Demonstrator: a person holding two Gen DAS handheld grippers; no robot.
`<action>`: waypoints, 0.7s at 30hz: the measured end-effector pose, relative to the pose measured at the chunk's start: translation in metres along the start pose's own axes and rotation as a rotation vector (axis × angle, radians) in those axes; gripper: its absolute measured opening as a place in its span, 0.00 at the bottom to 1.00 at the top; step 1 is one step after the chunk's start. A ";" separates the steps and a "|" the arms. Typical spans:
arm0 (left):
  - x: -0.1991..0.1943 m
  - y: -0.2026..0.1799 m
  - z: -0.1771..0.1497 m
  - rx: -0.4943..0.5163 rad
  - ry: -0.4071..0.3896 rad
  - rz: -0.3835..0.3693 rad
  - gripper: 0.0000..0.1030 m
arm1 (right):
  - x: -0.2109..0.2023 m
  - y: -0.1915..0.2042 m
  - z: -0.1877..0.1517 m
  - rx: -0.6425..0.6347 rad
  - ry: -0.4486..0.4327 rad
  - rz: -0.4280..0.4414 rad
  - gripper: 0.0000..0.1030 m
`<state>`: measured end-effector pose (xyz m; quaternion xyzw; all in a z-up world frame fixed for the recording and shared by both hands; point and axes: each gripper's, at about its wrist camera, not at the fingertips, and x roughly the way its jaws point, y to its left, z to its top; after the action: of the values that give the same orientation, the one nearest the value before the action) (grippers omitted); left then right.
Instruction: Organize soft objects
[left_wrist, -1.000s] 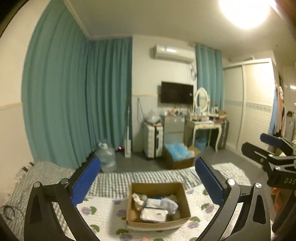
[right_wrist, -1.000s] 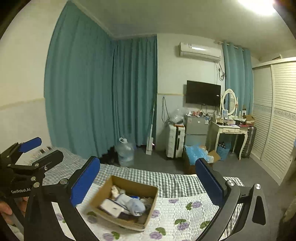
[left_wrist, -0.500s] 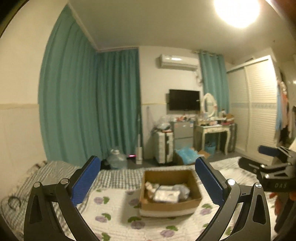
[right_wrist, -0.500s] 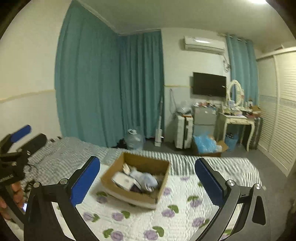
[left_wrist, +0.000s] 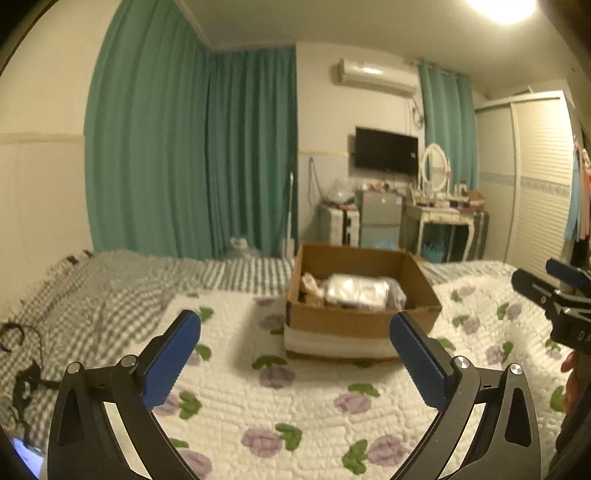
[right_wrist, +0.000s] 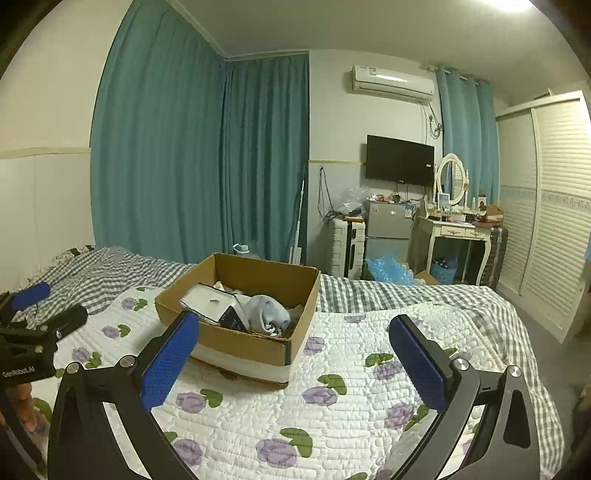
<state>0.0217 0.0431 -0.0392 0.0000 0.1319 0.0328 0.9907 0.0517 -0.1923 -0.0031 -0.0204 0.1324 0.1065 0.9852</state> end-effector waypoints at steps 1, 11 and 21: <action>-0.003 -0.001 0.001 0.003 -0.011 0.001 1.00 | -0.003 0.000 0.000 0.002 -0.011 -0.001 1.00; -0.004 0.004 -0.002 -0.030 -0.020 -0.015 1.00 | -0.017 0.013 0.000 -0.036 -0.077 0.022 1.00; -0.004 0.002 -0.004 -0.033 -0.013 -0.015 1.00 | -0.017 0.015 -0.002 -0.034 -0.086 0.033 1.00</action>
<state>0.0164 0.0451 -0.0421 -0.0174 0.1251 0.0276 0.9916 0.0322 -0.1813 -0.0012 -0.0306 0.0887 0.1257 0.9876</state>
